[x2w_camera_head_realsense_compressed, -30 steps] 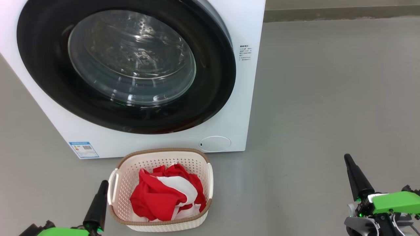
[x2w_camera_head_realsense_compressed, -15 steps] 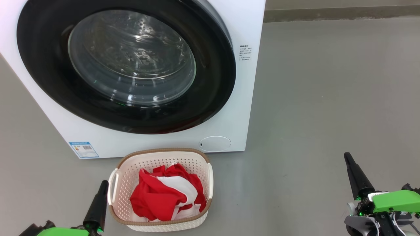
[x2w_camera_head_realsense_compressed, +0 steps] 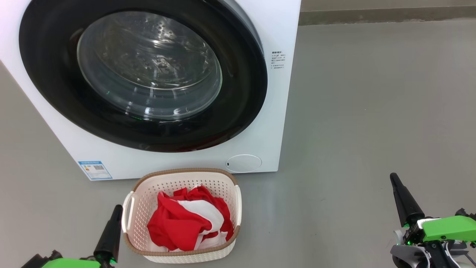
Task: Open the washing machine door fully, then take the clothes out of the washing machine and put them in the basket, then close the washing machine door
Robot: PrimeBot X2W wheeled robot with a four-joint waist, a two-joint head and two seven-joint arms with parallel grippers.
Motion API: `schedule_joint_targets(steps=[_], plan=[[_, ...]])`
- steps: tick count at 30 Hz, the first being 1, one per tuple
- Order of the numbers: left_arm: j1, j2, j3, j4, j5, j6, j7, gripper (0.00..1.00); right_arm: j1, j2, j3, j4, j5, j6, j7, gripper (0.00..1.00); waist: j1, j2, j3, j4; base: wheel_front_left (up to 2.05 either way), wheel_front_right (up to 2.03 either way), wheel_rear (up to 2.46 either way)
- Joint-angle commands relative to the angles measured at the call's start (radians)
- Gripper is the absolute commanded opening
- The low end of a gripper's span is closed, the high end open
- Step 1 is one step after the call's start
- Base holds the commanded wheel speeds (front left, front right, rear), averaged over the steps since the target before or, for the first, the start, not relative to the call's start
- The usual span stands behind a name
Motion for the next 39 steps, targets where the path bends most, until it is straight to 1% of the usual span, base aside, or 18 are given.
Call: schedule_joint_targets(steps=[1, 39], plan=[[-0.041, 0.008, 0.036, -0.02, -0.008, -0.007, 0.004, 0.0, -0.043, -0.013, 0.015, -0.024, 0.003, -0.001, 0.003, 0.0, 0.0, 0.0, 0.0, 0.0, 0.0, 0.0, 0.0], [-0.041, 0.005, 0.039, -0.02, -0.006, -0.007, 0.007, 0.0, -0.043, -0.011, 0.012, -0.024, 0.001, -0.001, 0.005, 0.0, 0.0, 0.0, 0.0, 0.0, 0.0, 0.0, 0.0]])
